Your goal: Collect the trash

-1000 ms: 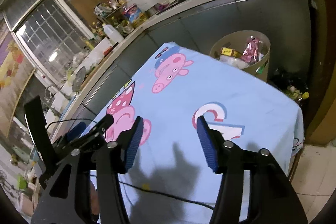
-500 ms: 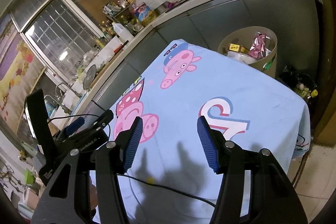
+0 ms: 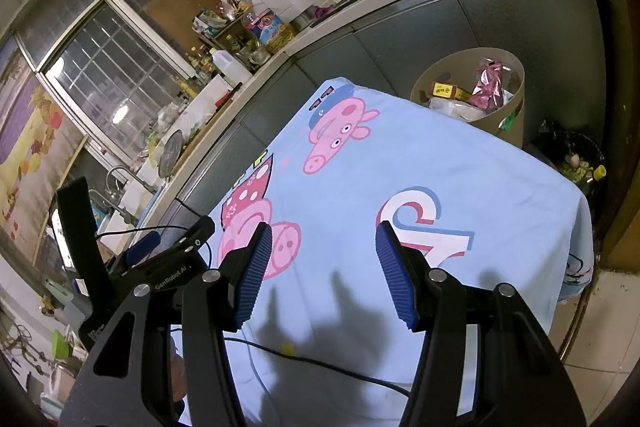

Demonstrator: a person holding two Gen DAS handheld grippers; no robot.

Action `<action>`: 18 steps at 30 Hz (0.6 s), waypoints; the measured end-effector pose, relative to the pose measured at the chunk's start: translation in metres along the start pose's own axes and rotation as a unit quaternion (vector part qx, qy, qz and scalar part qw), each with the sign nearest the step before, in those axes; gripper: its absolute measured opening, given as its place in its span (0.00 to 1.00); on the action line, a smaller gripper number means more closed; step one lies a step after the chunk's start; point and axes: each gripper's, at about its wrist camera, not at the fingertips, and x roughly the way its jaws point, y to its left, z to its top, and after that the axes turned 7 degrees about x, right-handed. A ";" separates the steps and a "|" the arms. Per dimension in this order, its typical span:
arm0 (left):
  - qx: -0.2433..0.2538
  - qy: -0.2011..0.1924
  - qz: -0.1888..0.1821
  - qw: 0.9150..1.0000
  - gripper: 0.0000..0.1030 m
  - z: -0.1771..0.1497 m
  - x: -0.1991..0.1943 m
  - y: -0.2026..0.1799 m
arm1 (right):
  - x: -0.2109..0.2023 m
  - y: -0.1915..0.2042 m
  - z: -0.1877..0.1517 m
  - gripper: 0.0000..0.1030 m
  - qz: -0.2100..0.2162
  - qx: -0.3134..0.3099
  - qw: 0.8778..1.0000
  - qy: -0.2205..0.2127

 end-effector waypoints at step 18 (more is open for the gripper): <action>-0.019 -0.014 -0.026 0.999 0.97 0.000 -0.007 0.009 | 0.004 0.006 -0.002 0.53 -0.007 -0.006 1.000 0.001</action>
